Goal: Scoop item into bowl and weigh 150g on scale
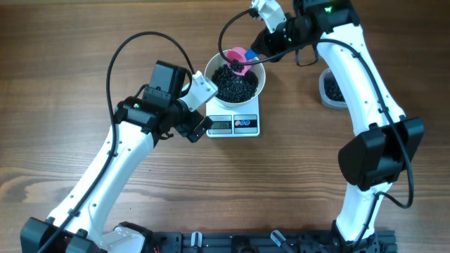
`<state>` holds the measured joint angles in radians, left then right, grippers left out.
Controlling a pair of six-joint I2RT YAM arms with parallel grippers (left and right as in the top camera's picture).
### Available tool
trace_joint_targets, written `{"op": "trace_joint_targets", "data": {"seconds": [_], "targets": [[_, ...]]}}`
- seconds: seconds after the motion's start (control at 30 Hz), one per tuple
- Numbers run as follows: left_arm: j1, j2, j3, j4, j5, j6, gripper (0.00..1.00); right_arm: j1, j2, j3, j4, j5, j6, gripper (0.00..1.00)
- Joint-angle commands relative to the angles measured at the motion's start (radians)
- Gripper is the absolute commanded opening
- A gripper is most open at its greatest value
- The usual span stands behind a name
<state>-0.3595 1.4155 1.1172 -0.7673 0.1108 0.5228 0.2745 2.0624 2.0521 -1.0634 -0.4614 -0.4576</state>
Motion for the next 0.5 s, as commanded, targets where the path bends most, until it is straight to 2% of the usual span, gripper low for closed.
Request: {"op": "trace_joint_targets", "data": {"seconds": [0.0, 0.47], "targets": [[0.004, -0.008, -0.004, -0.001, 0.016, 0.020, 1.00, 0.016, -0.040, 0.026, 0.009, 0.011, -0.092, 0.04], [0.004, -0.008, -0.003, -0.001, 0.016, 0.020, 1.00, 0.029, -0.040, 0.026, 0.032, 0.045, -0.199, 0.04]]}}
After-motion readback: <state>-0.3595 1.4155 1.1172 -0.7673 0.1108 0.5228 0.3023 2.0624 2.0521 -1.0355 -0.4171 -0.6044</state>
